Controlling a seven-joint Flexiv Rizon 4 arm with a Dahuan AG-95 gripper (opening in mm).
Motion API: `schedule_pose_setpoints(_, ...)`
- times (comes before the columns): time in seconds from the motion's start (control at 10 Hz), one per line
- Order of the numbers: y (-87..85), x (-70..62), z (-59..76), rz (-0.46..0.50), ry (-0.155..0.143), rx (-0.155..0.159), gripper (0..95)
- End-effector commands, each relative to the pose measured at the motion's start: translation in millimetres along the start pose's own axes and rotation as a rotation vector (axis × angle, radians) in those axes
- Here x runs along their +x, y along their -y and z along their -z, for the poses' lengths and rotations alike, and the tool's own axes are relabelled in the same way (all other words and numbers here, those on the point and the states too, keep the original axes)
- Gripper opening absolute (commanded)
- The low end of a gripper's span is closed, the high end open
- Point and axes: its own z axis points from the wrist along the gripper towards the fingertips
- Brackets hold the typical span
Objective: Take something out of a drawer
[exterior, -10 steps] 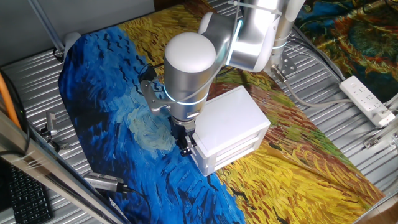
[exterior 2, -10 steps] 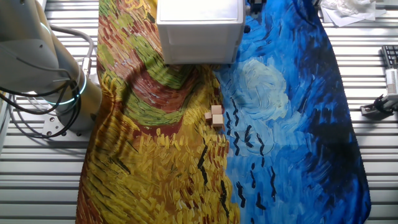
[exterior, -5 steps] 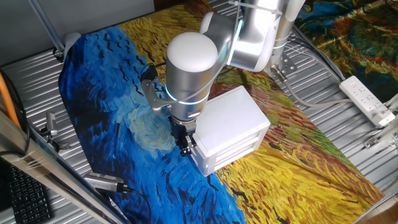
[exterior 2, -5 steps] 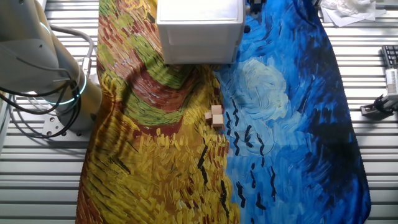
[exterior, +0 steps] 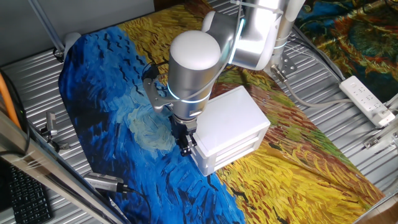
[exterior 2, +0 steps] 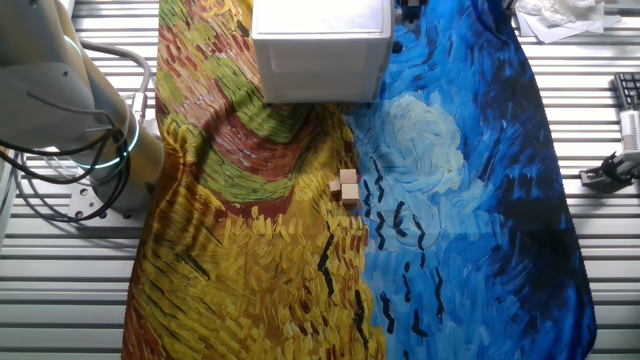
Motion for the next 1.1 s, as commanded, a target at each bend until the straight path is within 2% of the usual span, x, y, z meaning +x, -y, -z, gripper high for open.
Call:
schedule_pose_setpoints(0.1, 1.7, 2.6, 0.3, 0.0, 0.0, 0.0, 0.0)
schedule_pose_setpoints(0.3, 8.9, 12.4, -1.0, 0.007, 0.01, -0.005, 0.0)
schedule_pose_setpoints(1.1, 8.9, 13.3, 1.4, 0.026, 0.006, -0.001, 0.0)
